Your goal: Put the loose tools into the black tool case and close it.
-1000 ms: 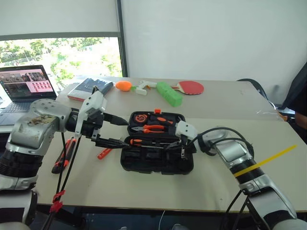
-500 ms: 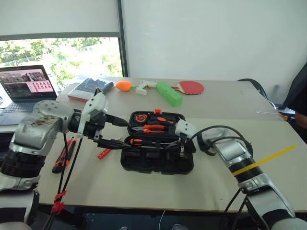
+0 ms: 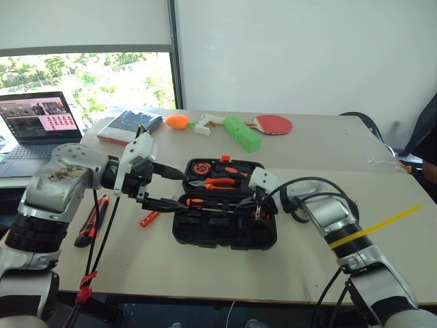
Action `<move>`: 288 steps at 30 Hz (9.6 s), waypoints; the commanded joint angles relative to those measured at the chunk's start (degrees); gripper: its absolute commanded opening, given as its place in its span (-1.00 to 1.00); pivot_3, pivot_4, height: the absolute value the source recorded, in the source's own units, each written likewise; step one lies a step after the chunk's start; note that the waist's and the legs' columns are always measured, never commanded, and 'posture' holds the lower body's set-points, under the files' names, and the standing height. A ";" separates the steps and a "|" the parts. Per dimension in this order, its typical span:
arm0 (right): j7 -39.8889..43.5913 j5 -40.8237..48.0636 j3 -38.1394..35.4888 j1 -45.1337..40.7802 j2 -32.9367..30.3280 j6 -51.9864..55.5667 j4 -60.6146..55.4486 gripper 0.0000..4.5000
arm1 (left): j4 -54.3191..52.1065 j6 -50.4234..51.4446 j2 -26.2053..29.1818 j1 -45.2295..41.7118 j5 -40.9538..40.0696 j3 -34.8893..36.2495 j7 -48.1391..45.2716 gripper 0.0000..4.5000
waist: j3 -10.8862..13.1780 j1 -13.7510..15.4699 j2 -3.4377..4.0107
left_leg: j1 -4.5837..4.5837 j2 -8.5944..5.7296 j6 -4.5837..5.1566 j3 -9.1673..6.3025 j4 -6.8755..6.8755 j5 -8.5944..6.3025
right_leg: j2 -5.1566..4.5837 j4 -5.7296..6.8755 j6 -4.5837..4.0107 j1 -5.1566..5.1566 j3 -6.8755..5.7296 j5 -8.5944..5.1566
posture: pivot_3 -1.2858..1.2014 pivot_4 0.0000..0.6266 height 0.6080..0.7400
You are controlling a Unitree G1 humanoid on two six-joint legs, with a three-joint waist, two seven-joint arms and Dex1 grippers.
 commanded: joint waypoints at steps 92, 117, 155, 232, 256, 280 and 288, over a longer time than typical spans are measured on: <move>-23.60 47.26 -28.27 30.34 -17.47 17.85 -61.85 1.00 | 57.24 -12.37 -11.78 -32.06 35.20 -16.93 5.70 -0.82 | 0.18 1.10 -0.50 | -0.40 -0.04 0.02 -0.34 0.05 0.01 | -0.07 -0.09 -0.04 -0.10 -0.32 0.01 | 0.03 -0.52 0.94; -29.35 47.05 -29.72 37.05 -18.07 17.75 -64.76 1.00 | 30.91 -13.56 -20.20 -23.58 36.83 -31.06 -9.62 -0.82 | 0.17 1.34 -0.48 | -0.57 -0.10 0.15 -0.61 0.43 -0.07 | -0.06 -0.04 0.06 -0.03 -0.35 0.02 | 0.03 -0.52 0.94; -30.06 43.89 -27.98 36.64 -15.67 16.52 -63.51 1.00 | 36.54 -10.64 -24.20 -25.07 39.98 -31.73 -11.17 0.03 | 0.15 0.83 -0.46 | -0.57 -0.14 0.18 -0.80 0.47 -0.08 | -0.02 -0.02 0.08 0.01 -0.35 0.03 | 0.03 -0.52 0.94; -29.85 43.94 -28.07 36.25 -14.87 16.31 -61.10 1.00 | 41.22 -19.46 -25.19 -18.97 41.35 -26.77 -0.65 -0.95 | -0.05 1.45 -0.33 | 0.27 -0.20 0.23 -0.88 0.56 -0.05 | -0.02 -0.06 0.11 0.97 -0.32 0.02 | 0.03 -0.52 0.94; -17.78 43.14 -21.01 22.31 -14.04 13.94 -48.40 1.00 | -0.65 31.90 10.20 15.41 25.99 17.73 15.31 0.96 | 0.01 0.21 -0.35 | -0.24 -0.13 0.31 -1.02 0.20 0.06 | 0.03 0.05 0.05 0.17 -0.20 -0.02 | 0.03 -0.52 0.94; -17.82 41.84 -18.20 19.99 -9.84 15.41 -50.29 1.00 | 26.38 36.19 2.63 -0.50 20.05 0.50 30.68 0.96 | 0.02 1.45 -0.45 | -0.31 -0.18 0.07 -0.79 0.04 0.19 | 0.00 0.01 -0.05 0.10 -0.33 0.02 | 0.03 -0.52 0.94; -19.83 42.71 -19.62 21.57 -10.34 16.04 -52.06 1.00 | 30.35 36.22 1.20 -1.96 18.90 -2.79 29.42 0.36 | 0.01 1.44 -0.44 | -0.27 -0.21 0.04 -0.80 0.05 0.22 | -0.02 0.08 -0.05 0.12 -0.33 0.02 | 0.03 -0.52 0.94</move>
